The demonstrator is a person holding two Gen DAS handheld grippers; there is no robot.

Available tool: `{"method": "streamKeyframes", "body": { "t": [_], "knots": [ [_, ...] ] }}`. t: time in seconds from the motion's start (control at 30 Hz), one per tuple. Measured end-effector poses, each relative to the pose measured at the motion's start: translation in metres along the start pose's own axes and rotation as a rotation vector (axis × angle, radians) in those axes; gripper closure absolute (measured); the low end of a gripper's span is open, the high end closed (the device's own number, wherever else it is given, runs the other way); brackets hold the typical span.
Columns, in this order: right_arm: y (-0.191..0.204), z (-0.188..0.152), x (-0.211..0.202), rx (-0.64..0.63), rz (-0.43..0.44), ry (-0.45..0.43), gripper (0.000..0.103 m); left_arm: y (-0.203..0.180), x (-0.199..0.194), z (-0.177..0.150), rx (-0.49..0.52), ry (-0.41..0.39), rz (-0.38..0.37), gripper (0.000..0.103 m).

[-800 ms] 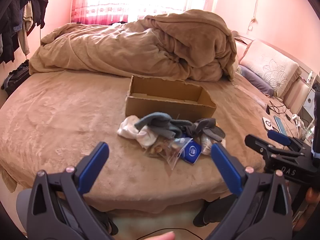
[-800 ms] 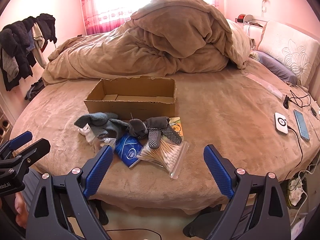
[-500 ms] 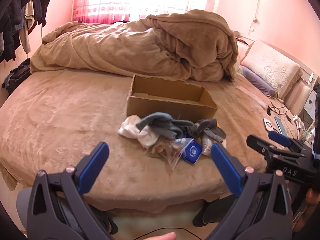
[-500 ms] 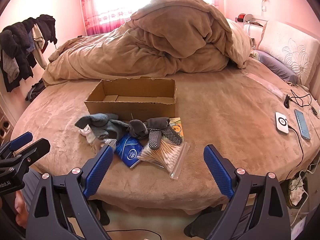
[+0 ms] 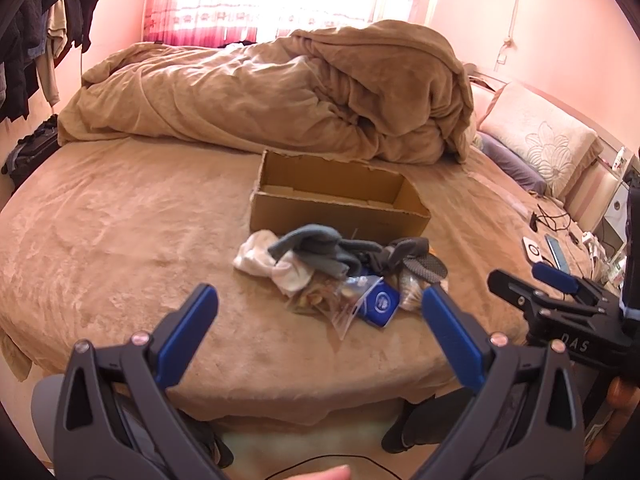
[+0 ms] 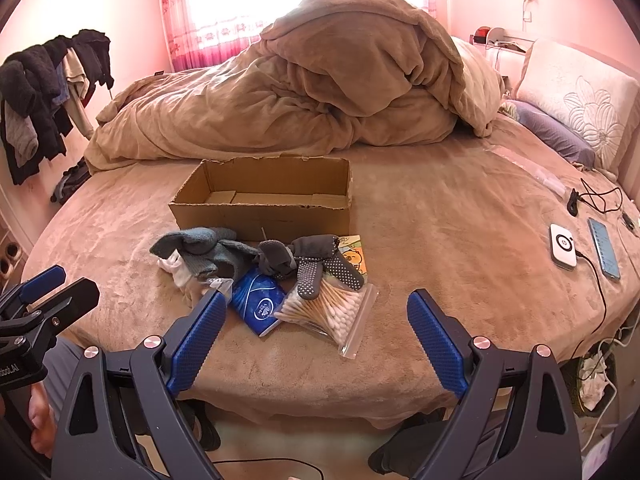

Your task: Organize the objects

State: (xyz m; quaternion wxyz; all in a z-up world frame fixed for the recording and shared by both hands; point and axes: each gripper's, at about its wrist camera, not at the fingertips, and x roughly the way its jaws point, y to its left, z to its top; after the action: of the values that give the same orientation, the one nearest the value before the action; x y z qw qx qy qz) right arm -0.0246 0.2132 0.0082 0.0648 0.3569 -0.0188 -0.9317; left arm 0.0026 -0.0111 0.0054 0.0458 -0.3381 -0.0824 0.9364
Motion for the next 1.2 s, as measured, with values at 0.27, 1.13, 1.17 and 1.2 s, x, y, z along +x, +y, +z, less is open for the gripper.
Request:
{"method": "streamKeyframes", "body": {
  "t": [0.27,1.13,1.17,1.2],
  "knots": [
    [0.0000,-0.0001,0.0000,0.002,0.001,0.000,0.009,0.0015,-0.0002,0.0009,-0.008,-0.002,-0.003,0.001],
    [-0.0006,-0.0011,0.0046,0.011,0.010,0.003,0.009,0.0038,0.0015,0.0005,-0.010,-0.007,-0.008,0.001],
    [-0.0005,-0.0012,0.0045,0.010,0.009,0.004,0.009,0.0035,0.0021,0.0006,-0.008,-0.006,-0.008,0.001],
    [-0.0012,-0.0015,0.0045,0.011,0.009,0.005,0.009,0.0032,0.0030,0.0007,-0.007,-0.004,-0.008,0.001]
  ]
}}
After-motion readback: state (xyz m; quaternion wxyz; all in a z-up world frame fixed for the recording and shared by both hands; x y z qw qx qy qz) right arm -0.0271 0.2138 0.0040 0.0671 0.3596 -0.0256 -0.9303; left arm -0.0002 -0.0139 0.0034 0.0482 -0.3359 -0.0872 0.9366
